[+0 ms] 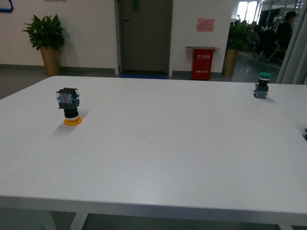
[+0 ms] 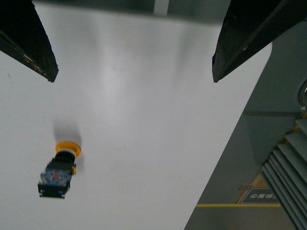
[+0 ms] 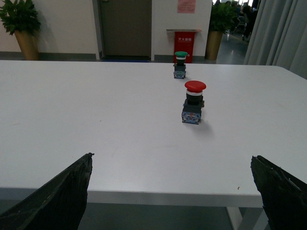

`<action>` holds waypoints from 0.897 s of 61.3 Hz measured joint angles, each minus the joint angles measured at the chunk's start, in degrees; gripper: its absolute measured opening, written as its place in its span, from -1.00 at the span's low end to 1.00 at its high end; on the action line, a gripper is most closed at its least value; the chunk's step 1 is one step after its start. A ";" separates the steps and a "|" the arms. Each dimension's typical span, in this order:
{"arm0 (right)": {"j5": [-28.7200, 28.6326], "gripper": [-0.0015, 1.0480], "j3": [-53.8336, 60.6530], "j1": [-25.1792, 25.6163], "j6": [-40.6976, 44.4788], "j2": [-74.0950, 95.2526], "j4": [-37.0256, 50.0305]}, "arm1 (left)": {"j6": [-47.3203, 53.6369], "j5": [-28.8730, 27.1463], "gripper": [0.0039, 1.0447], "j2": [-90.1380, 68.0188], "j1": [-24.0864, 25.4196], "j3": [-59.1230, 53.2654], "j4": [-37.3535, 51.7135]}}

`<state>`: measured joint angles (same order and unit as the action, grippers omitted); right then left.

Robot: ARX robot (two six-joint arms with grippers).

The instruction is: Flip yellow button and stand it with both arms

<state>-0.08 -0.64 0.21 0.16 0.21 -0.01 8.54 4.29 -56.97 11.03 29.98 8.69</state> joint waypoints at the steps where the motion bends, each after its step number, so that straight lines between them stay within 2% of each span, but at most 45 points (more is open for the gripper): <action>1: 0.00 0.87 0.00 0.00 -0.02 0.02 0.00 | 0.04 -0.33 0.89 -1.42 -0.28 1.05 0.39; 14: -0.02 0.87 0.00 0.00 -0.02 0.00 0.00 | 0.81 -3.65 0.89 -25.05 -7.76 21.64 -1.29; 29: 0.00 0.87 0.00 0.00 -0.02 0.00 0.00 | 0.24 -5.66 0.89 -38.47 -14.01 39.34 -6.36; 39: 0.02 0.87 0.00 0.00 -0.02 0.00 0.00 | -0.46 -6.23 0.89 -44.15 -15.78 45.59 -8.81; 55: 0.00 0.87 0.00 0.00 -0.02 0.00 0.00 | -1.57 -7.78 0.89 -48.50 -16.28 46.47 -9.03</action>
<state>-0.08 -0.64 0.21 0.14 0.21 -0.01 6.96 -3.49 -105.47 -5.26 76.44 -0.34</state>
